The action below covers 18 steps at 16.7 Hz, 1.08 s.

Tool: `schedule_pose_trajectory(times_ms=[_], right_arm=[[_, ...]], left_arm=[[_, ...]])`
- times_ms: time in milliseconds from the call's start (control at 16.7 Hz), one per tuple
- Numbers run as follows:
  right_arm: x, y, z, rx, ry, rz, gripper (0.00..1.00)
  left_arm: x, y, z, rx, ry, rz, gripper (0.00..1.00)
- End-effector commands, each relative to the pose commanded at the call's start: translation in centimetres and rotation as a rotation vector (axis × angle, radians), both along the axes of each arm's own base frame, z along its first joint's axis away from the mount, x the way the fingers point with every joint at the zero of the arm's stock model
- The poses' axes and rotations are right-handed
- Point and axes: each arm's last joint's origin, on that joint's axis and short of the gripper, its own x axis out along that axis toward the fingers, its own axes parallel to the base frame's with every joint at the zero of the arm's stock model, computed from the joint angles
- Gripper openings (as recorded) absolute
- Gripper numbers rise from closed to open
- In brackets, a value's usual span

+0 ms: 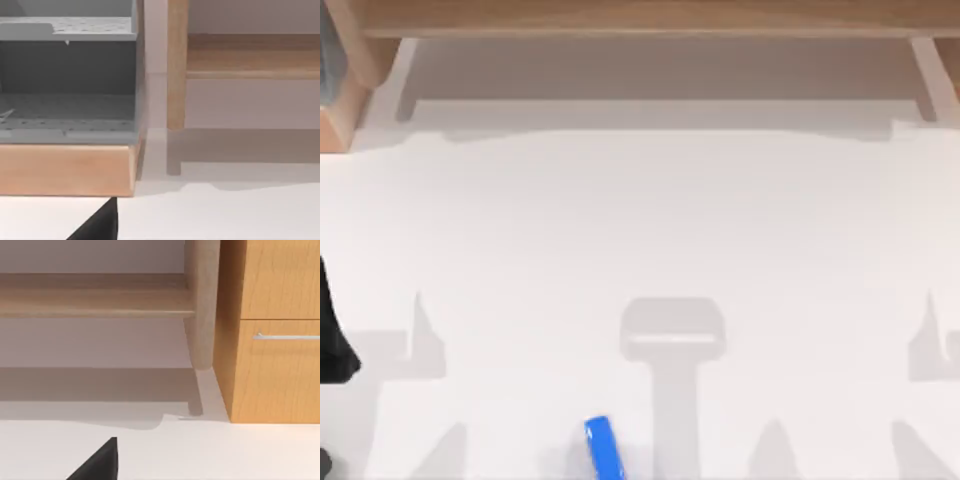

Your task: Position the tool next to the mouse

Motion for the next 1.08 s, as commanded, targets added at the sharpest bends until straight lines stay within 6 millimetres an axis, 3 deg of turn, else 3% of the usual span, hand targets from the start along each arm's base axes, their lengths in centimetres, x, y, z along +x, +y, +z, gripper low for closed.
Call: schedule_pose_trajectory(times_ms=[300,600,840,1080], right_arm=[[0.0,0.0,0.0,0.0,0.0,0.0,1.0],[0.0,0.0,0.0,0.0,0.0,0.0,1.0],[0.0,0.0,0.0,0.0,0.0,0.0,1.0],[0.0,0.0,0.0,0.0,0.0,0.0,1.0]], left_arm=[[0.1,-0.5,0.9,-0.06,0.054,-0.044,1.0],[1.5,-3.1,3.8,-0.275,0.372,-0.19,1.0],[4.0,-7.4,4.8,-0.402,0.805,-0.222,1.0],[6.1,-13.6,3.7,-0.399,1.222,-0.104,1.0]])
